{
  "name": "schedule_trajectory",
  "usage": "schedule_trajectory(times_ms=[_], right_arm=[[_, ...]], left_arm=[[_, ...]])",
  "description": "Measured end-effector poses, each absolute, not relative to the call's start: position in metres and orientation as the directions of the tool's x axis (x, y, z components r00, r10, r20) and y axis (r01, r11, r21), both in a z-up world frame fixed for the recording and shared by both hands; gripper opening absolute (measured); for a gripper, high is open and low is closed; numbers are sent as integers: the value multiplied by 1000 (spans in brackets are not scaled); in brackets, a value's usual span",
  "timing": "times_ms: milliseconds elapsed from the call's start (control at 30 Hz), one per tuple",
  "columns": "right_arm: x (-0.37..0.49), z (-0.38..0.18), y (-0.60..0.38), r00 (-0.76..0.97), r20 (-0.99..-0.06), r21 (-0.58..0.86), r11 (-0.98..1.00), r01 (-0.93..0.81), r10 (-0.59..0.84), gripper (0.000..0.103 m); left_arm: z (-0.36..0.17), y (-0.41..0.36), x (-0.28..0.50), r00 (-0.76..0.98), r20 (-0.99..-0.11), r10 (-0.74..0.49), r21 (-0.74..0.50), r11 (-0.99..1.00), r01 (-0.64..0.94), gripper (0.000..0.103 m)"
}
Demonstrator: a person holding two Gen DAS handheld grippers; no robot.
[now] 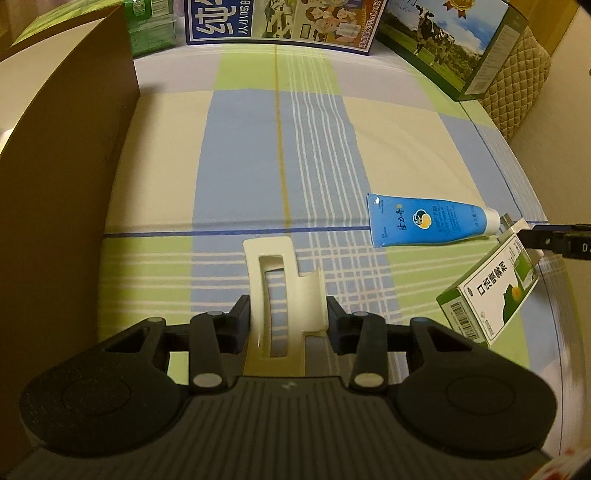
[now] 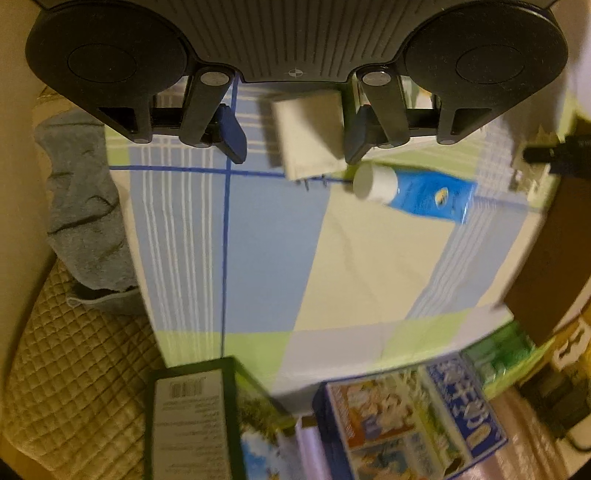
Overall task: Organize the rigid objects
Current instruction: 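Grasp the white tube holder with the left tool while the right tool grasps the white plug, then lift the tube holder and white plug with both tools toward the box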
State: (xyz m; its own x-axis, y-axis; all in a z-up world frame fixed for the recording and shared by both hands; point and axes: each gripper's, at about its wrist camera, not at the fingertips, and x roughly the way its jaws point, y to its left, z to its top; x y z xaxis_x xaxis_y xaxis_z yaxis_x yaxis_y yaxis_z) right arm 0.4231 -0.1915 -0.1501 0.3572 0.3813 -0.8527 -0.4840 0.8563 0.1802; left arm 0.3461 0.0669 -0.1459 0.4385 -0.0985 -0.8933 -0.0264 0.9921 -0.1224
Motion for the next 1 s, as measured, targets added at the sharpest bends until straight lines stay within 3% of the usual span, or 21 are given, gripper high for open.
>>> schedule_trajectory(times_ms=[267, 400, 1000], right_arm=[[409, -162, -166, 367, -872, 74, 828, -556, 324, 52], [410, -163, -162, 388, -878, 28, 839, -543, 280, 38], [355, -157, -184, 410, -880, 16, 880, -475, 238, 38]], left_arm=[[-147, 64, 350, 439, -893, -96, -115, 993, -17, 37], [-149, 63, 354, 432, -897, -93, -108, 994, -10, 37], [-147, 58, 330, 416, -906, -81, -81, 997, 18, 36]])
